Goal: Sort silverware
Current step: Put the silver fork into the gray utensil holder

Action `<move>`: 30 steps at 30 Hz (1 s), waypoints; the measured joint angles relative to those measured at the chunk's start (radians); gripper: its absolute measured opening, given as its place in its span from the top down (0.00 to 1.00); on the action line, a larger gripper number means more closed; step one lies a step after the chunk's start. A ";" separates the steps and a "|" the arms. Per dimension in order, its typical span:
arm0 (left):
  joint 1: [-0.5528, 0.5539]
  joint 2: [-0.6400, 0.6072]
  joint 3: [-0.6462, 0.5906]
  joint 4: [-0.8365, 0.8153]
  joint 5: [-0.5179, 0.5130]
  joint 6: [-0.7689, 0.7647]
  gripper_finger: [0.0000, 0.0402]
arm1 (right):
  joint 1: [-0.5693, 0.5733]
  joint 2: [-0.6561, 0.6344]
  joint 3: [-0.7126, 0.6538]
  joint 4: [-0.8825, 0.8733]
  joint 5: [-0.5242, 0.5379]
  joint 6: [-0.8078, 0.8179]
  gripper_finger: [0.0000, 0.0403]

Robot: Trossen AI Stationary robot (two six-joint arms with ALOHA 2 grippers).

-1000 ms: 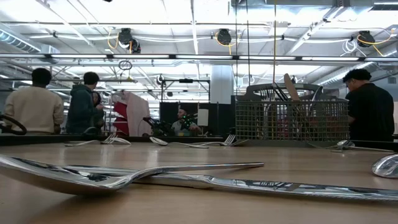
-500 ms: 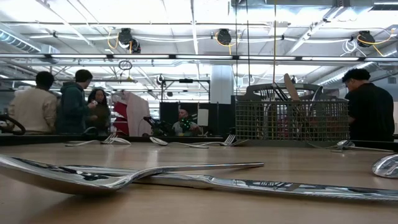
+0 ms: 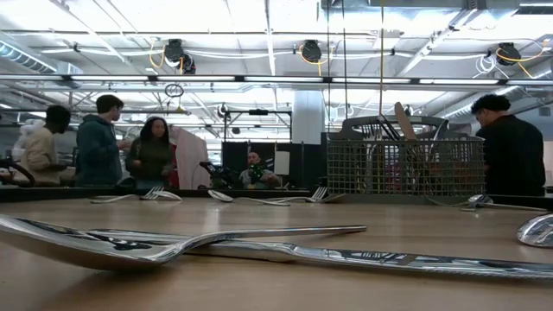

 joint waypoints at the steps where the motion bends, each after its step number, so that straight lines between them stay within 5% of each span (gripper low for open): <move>1: 0.000 0.000 0.000 0.006 0.003 -0.001 0.98 | -0.001 0.000 0.000 0.000 -0.001 -0.004 0.67; 6: 0.000 0.000 0.000 0.019 0.015 -0.002 0.98 | -0.006 0.000 0.000 0.000 -0.003 -0.004 0.74; 14: -0.001 0.000 0.000 0.014 0.011 -0.010 0.98 | -0.006 0.000 0.000 -0.005 0.004 -0.010 0.97; 17: -0.001 -0.001 0.000 0.012 -0.022 -0.015 0.97 | -0.006 0.000 0.000 -0.009 0.009 0.002 0.98; 30: 0.085 -0.052 0.000 -0.017 0.016 0.270 0.68 | 0.015 -0.057 0.001 -0.134 -0.066 0.523 1.00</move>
